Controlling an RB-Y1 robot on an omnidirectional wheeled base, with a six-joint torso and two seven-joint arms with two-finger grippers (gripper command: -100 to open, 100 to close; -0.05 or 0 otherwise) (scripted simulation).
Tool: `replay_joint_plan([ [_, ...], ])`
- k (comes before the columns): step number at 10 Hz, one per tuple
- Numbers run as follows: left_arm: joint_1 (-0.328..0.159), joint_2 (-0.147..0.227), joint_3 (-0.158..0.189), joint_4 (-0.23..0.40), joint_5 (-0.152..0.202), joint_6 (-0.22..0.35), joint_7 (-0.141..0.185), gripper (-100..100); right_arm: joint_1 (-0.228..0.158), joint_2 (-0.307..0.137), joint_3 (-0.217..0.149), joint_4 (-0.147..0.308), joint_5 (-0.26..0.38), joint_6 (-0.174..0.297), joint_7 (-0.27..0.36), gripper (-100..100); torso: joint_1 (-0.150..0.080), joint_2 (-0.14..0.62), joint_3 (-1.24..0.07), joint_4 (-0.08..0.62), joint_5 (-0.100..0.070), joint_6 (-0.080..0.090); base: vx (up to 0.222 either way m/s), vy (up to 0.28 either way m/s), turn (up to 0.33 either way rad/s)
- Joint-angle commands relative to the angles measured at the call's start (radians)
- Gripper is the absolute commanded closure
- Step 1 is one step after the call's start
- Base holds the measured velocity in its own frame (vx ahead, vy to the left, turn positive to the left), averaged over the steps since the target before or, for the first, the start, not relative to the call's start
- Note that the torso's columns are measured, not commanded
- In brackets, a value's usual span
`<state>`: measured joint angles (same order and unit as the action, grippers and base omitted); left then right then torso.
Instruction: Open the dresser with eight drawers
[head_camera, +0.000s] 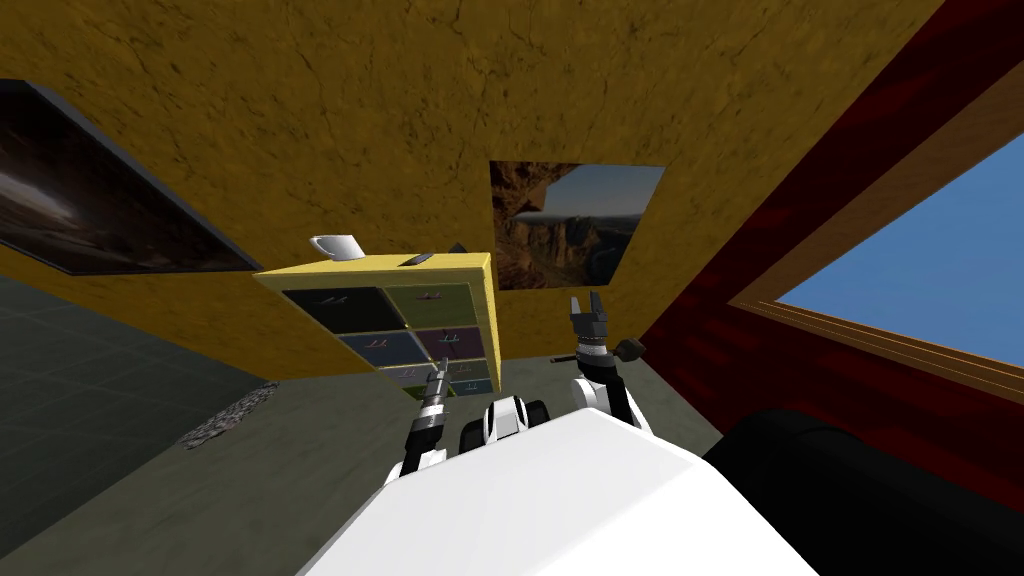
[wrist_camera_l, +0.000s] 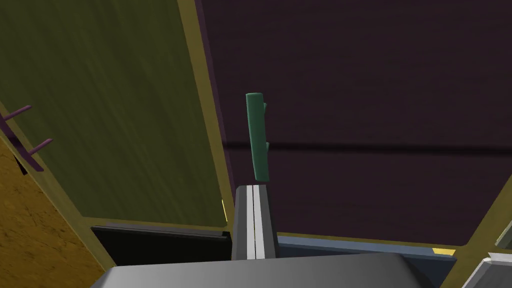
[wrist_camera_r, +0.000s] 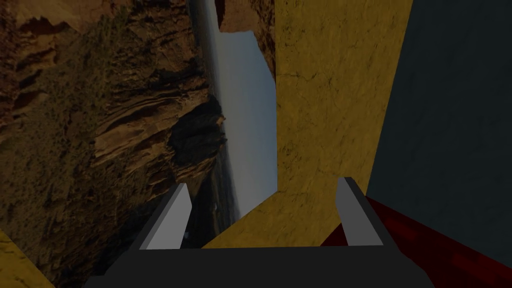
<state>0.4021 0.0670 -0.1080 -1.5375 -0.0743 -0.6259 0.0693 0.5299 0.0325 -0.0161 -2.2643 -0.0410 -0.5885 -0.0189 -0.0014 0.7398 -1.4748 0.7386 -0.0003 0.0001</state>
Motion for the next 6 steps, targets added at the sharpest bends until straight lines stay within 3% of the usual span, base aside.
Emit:
replay_joint_plan([
  [1, 0.002, 0.032, -0.001, -0.008, 0.000, 0.001, 0.002, -100, 0.000, 0.000, 0.000, 0.000, 0.000, 0.000, 0.000, 0, 0.001, -0.006, -0.003, -0.001, 0.000, 0.000, -0.009, -0.005, -0.006],
  [4, -0.006, 0.050, 0.001, -0.034, 0.006, 0.038, 0.006, -100, 0.001, 0.000, 0.000, 0.000, 0.000, 0.000, 0.000, 0, 0.001, -0.009, -0.005, -0.002, 0.000, 0.000, 0.095, -0.014, -0.013],
  [6, -0.013, 0.008, 0.003, -0.034, 0.008, 0.059, 0.008, -100, 0.001, 0.000, 0.000, 0.000, 0.000, 0.000, 0.000, 0, -0.001, -0.004, -0.003, -0.001, 0.000, 0.000, 0.137, -0.045, -0.008],
])
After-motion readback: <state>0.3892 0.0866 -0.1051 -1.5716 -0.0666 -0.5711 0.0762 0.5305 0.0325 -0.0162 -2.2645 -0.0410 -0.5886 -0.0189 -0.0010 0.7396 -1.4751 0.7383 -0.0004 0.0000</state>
